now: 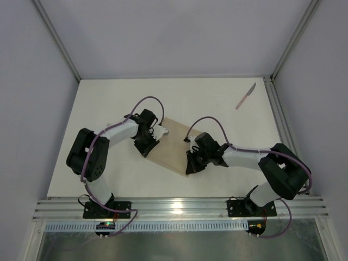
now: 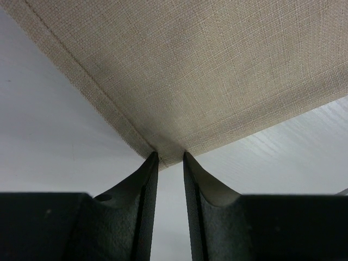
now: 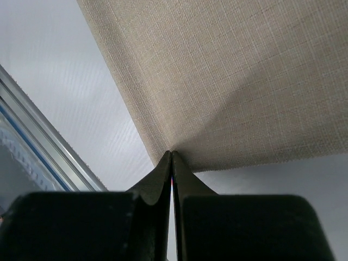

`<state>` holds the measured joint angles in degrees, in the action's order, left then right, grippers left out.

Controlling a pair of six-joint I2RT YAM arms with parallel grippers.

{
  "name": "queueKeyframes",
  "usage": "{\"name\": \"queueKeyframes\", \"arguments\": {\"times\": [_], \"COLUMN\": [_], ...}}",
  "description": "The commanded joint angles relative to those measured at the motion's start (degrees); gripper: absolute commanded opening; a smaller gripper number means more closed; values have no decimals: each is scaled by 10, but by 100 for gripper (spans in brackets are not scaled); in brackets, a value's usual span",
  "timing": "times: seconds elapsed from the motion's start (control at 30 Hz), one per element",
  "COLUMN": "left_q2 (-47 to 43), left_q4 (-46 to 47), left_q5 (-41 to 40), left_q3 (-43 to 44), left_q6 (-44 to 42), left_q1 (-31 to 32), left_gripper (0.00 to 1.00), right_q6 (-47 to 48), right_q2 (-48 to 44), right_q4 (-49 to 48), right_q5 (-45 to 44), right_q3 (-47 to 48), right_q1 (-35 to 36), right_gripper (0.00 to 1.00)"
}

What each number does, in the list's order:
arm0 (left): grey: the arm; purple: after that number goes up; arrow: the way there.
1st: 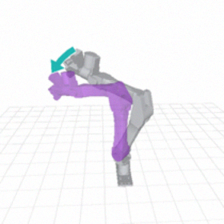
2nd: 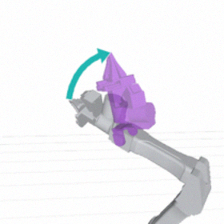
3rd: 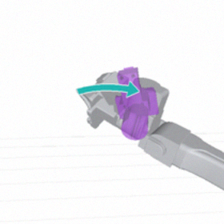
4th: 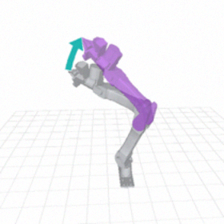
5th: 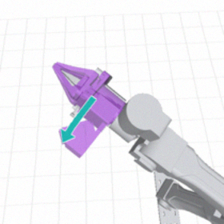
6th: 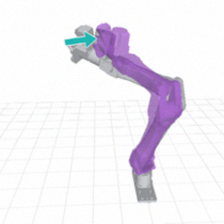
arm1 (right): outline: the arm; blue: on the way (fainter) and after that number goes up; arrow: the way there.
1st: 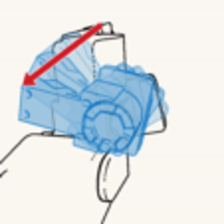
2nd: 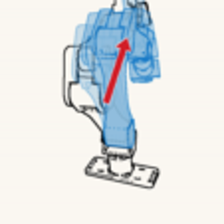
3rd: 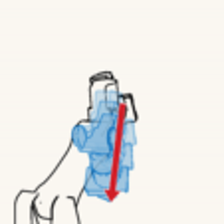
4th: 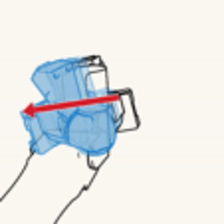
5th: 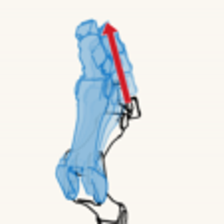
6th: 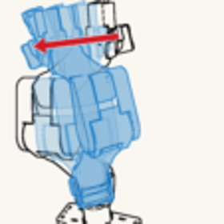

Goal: Fold the napkin into a case and place the utensils inside
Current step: Smooth out the square-folded napkin at the center of the board.

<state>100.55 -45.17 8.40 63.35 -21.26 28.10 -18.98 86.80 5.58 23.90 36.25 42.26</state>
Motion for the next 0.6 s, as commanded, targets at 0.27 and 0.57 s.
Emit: {"name": "queueKeyframes", "arguments": {"times": [0.27,0.57], "left_q2": [-29,-19], "left_q4": [10,9], "left_q5": [14,13], "left_q3": [15,22], "left_q6": [-11,-11], "left_q1": [-7,-7], "left_gripper": [30,30], "right_q6": [-4,-35], "right_q2": [-95,2], "right_q4": [90,-6], "right_q5": [-23,-36], "right_q3": [78,129], "right_q1": [-54,-200], "right_gripper": [4,4]}}
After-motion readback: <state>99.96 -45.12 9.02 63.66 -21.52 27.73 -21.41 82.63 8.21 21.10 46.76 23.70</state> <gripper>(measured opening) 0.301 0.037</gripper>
